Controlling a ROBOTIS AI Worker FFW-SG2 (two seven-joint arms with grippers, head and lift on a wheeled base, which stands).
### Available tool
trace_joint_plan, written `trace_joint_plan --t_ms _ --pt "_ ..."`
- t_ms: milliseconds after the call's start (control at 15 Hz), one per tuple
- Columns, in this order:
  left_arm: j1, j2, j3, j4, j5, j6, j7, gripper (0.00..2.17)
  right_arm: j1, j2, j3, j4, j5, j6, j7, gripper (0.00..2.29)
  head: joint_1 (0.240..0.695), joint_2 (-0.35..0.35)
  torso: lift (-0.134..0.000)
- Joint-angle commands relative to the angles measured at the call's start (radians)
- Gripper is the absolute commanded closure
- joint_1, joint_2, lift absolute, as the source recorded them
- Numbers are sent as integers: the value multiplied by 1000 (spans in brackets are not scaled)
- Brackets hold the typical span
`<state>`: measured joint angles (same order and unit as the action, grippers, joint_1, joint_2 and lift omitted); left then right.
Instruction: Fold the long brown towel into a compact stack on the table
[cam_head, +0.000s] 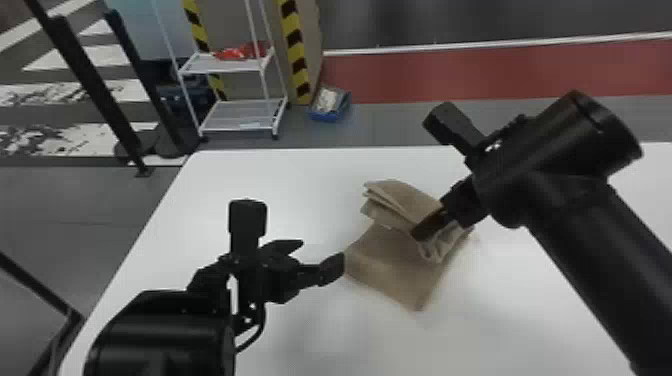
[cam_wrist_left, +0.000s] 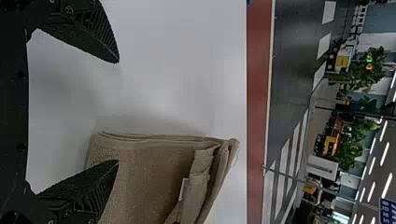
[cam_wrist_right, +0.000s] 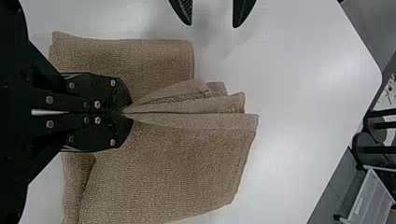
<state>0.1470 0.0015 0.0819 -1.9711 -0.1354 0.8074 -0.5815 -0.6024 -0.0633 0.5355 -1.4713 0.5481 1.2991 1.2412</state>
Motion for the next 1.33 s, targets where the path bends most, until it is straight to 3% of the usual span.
trace_joint_plan --t_ms 0,133,333,667,933,1267 --pt "-15 -4 -28 34 -43 -32 12 137 1 0 6 -1 3 -2 1 1409 695 167 -124" --pt "-18 -4 -42 61 -53 -81 25 140 3 0 6 -1 3 -2 6 1409 695 163 -124" --pt "-23 -4 -83 104 -147 -142 81 140 7 2 9 -6 7 -2 10 1409 695 158 -124" --pt "-26 -4 -85 133 -170 -158 78 140 9 0 12 -12 13 -14 38 1409 695 163 -124" --pt "-23 -4 -85 133 -170 -158 78 140 9 -1 26 -43 29 -36 126 1406 695 178 -124" --pt "-21 -4 -86 130 -170 -158 78 140 9 5 89 -29 69 -60 126 1409 695 190 -124"
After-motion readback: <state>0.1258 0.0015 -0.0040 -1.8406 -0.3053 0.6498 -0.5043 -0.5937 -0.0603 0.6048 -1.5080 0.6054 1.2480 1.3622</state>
